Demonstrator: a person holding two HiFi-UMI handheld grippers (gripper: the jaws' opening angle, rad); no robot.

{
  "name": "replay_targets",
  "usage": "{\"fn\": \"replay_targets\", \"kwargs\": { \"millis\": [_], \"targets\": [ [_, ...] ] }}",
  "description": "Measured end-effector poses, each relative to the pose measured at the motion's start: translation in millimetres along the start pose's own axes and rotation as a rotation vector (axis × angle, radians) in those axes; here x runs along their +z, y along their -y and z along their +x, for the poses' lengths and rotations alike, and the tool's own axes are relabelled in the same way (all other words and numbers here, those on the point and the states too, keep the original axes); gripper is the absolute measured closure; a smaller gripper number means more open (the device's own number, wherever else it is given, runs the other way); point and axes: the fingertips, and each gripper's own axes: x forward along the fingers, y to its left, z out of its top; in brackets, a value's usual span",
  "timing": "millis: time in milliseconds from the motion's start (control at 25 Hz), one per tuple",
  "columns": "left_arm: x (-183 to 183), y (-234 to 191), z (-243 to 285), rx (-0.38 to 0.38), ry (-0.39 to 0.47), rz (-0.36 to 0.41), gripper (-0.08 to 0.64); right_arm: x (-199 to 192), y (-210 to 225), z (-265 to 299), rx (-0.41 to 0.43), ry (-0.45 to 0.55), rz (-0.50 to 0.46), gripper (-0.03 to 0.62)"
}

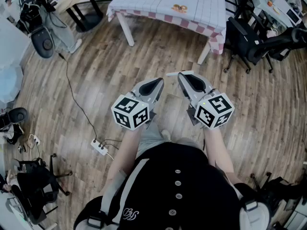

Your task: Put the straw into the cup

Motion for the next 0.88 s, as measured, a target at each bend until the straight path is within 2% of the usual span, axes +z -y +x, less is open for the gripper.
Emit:
{"fn": "replay_targets", "kwargs": {
  "millis": [560, 880],
  "targets": [
    [-6.4, -7.0, -6.2, 0.040, -0.012, 0.003, 0.561, -1.1, 2.6, 2.8, -0.002, 0.023, 0.007, 0.551],
    [-17.3, -22.8, 9.2, 0.036, -0.054, -0.024, 0.561, -11.5, 21.2, 17.3, -0.012, 0.005, 0.062, 0.551]
  ]
}}
